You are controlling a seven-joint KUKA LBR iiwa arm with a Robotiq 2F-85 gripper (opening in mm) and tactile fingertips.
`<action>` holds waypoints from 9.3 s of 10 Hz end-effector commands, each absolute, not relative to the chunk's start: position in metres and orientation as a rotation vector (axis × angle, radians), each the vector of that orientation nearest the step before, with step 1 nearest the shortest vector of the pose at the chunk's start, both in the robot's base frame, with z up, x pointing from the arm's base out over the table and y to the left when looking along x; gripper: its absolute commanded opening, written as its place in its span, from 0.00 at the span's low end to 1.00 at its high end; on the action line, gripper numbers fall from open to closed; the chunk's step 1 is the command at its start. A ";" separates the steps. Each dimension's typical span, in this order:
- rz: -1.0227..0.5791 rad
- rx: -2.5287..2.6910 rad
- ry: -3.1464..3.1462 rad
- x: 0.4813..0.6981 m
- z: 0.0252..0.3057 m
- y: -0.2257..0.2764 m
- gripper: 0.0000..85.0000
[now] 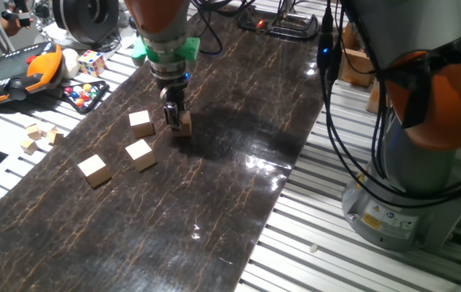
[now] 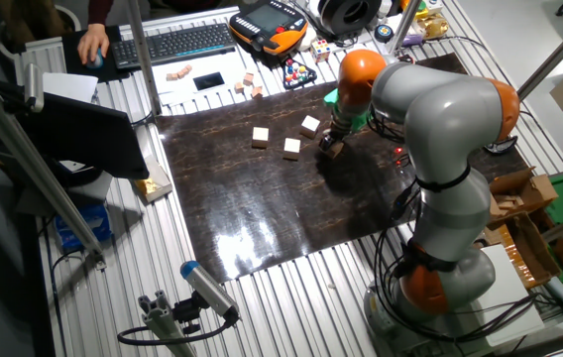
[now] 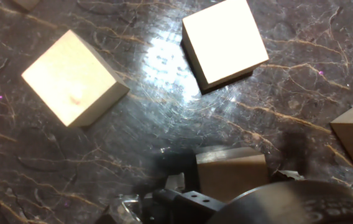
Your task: Stack the blocks in a vertical line of five
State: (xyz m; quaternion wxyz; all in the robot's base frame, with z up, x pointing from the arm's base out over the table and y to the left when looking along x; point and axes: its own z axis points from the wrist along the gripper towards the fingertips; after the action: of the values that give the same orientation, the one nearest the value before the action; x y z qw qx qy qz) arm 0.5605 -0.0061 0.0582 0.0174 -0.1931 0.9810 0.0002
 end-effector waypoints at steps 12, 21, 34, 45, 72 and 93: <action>-0.041 -0.572 3.038 0.563 0.060 -0.004 0.85; -0.044 -0.589 3.025 0.567 0.063 -0.005 0.86; -0.057 -0.568 2.998 0.567 0.063 -0.005 0.99; -0.045 -0.689 3.018 0.567 0.063 -0.005 0.95; -0.051 -0.680 2.979 0.602 0.118 0.018 0.01; -0.035 0.813 2.958 0.625 0.114 0.036 0.01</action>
State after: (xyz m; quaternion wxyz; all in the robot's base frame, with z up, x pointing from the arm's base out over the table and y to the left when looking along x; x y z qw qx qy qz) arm 0.6251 0.0356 0.1138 0.0388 -0.0100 0.9992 -0.0002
